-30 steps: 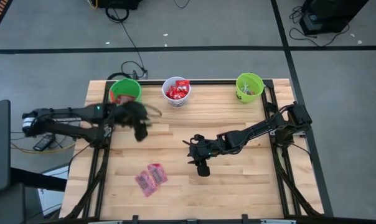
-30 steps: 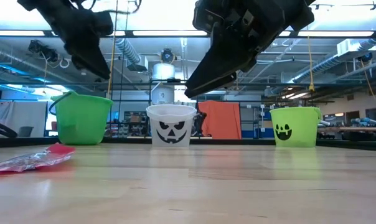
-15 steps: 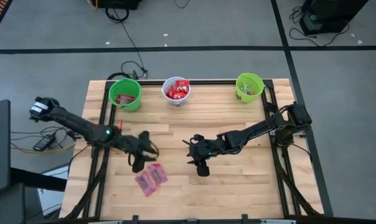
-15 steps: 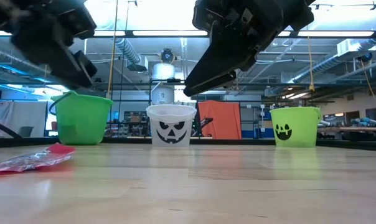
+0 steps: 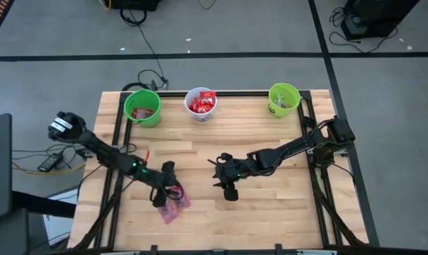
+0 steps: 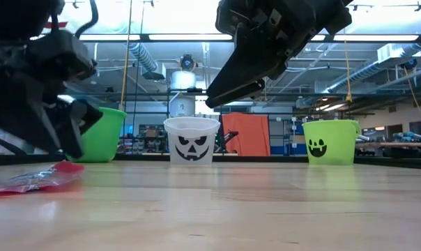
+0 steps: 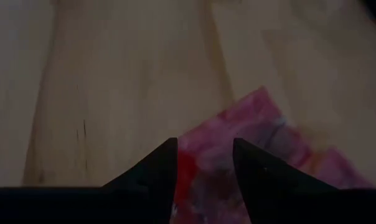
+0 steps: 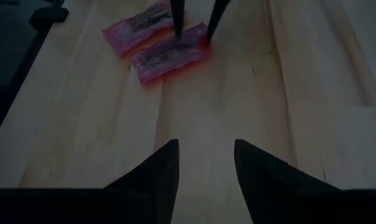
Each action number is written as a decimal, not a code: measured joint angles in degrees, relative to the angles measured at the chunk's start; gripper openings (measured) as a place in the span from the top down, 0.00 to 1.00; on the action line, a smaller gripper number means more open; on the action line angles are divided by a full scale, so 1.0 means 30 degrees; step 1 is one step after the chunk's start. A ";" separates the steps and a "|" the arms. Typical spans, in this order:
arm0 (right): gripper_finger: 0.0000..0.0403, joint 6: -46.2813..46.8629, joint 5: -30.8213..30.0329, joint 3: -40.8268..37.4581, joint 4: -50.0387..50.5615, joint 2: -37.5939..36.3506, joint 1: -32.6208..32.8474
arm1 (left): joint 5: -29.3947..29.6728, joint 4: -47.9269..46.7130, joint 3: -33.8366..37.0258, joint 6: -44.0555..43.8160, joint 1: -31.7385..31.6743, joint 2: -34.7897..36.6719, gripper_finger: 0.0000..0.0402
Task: Sort candy by brand, put in halloween buckets
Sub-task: Put the pink candy into the green bucket
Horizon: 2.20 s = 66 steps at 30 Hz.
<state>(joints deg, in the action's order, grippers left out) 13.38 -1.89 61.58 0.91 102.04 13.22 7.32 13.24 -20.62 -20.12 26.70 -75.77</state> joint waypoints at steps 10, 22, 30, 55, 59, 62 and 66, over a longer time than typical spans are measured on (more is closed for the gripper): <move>0.59 0.0002 0.0000 0.0000 0.0012 0.0000 0.0063 | 0.0697 -0.0160 -0.0058 -0.0962 0.0000 -0.1830 0.62; 0.59 -0.0005 0.0000 0.0000 0.0005 0.0000 0.0074 | 0.1147 -0.0268 -0.0036 -0.1881 -0.0039 -0.1800 0.97; 0.59 -0.0005 0.0000 0.0000 -0.0141 0.0000 0.0078 | 0.1981 -0.2212 -0.1475 -0.1947 -0.0868 -0.0996 0.99; 0.59 0.0176 0.0000 0.0000 -0.0387 0.0007 0.0220 | 1.7879 -1.4696 -0.5865 -0.1279 -0.9257 0.8724 0.99; 0.59 0.0134 0.0007 0.0000 -0.0381 0.0007 0.0238 | 1.8119 -1.5150 -0.5865 -0.0896 -1.1433 0.9540 0.99; 0.59 0.0134 0.0007 0.0000 -0.0317 0.0007 0.0238 | 1.8249 -1.5719 -0.5865 -0.1229 -1.2615 0.9940 0.99; 0.59 0.0134 0.0007 0.0000 -0.0279 0.0007 0.0238 | 1.8263 -1.7083 -0.5865 -0.2721 -1.3762 1.0243 0.97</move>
<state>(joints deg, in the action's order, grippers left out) 13.78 -1.87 61.58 0.08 102.06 13.93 62.11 -38.01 -38.22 -28.28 -14.59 -45.04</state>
